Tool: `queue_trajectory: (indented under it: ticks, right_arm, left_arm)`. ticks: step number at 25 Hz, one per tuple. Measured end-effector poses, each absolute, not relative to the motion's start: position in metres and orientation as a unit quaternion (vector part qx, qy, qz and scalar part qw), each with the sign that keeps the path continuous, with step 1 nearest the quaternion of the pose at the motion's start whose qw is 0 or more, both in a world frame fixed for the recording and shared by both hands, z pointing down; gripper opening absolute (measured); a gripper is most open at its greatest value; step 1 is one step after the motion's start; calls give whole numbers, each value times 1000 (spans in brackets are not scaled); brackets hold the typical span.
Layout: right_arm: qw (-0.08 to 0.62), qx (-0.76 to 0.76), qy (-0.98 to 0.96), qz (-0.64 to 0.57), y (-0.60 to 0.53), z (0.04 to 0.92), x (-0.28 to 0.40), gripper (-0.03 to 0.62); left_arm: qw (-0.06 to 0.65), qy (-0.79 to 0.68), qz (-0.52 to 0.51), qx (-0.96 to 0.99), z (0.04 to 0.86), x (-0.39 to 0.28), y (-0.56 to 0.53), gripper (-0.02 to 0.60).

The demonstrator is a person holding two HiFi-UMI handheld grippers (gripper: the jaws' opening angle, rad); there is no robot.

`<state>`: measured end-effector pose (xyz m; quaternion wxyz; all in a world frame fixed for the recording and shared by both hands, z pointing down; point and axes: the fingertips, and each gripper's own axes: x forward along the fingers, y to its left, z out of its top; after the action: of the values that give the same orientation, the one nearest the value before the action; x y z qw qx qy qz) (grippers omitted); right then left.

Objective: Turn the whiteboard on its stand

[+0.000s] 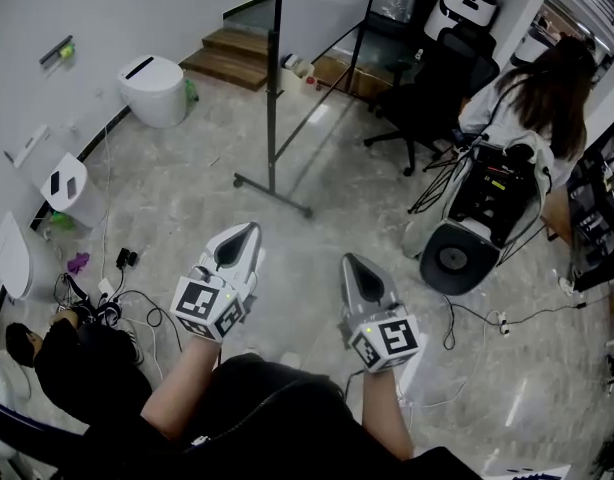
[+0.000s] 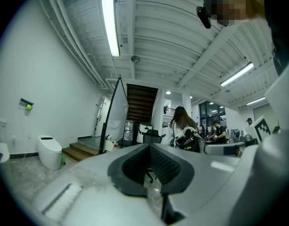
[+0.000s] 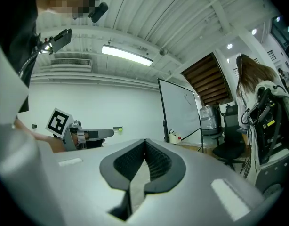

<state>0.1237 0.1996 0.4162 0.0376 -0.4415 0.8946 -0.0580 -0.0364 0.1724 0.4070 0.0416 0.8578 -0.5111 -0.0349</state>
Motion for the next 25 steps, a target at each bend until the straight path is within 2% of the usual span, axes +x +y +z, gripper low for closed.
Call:
queue_trajectory:
  ticks: [17, 25]
  right_arm:
    - [36, -414, 907, -72, 201, 429, 142, 6]
    - [32, -416, 906, -65, 171, 429, 136, 6]
  left_arm:
    - [56, -528, -57, 845, 418, -22, 174, -6]
    - [56, -528, -60, 845, 421, -28, 135, 0]
